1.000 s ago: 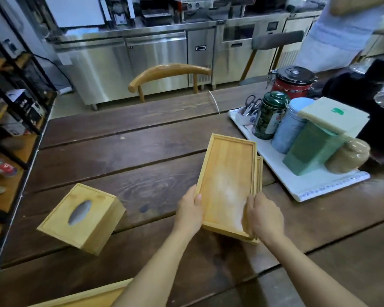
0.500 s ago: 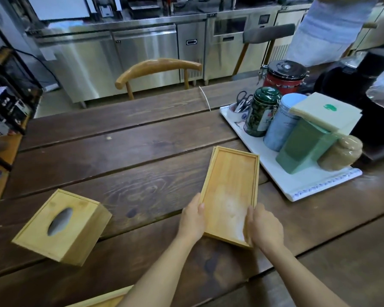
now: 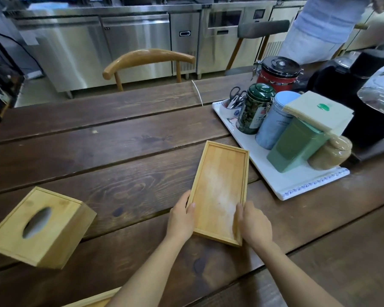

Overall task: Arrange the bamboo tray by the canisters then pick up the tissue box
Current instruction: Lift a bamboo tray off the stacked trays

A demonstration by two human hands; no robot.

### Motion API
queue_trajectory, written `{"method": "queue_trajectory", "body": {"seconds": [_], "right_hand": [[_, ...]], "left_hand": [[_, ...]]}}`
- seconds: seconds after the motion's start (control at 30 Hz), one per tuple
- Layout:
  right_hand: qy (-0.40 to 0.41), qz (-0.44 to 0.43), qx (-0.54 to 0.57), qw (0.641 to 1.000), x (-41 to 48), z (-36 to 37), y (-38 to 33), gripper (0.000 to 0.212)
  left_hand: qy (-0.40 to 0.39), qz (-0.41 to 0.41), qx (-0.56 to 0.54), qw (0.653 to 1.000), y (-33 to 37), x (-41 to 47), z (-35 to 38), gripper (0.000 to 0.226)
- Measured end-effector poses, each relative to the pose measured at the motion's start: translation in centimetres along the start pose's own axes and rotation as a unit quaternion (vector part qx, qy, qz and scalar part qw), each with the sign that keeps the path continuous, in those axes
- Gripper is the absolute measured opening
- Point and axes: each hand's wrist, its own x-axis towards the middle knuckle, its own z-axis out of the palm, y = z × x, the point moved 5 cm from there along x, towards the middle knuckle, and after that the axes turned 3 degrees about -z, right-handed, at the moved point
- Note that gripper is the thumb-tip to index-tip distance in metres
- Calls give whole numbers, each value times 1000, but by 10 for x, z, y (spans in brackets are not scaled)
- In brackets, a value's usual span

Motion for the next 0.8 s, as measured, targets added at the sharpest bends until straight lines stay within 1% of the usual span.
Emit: {"method": "queue_trajectory", "body": {"seconds": [0.23,0.47,0.57,0.63,0.7,0.8], "right_hand": [[-2,-9,-13,1000,3,3,3,31],[-7,-18,-40,999,5,1,2,33],[12,-6,-95,995,5,-5,0,34],[44,-30,-145,988,7,-15,-7,34],[79,-72,-178,978,10,-25,-21,34],[86,-169,-155,970,6,-25,-60,33]], "left_hand": [[6,-17,-22,1000,-1,-2,1,37],[31,-35,-39,998,-5,-11,3,39],[10,-41,-28,999,-2,-11,-1,39],[4,-41,-9,999,-2,-14,-12,41],[13,-38,0,999,-6,-20,-33,43],[61,-31,29,997,-16,-34,-78,44]]}}
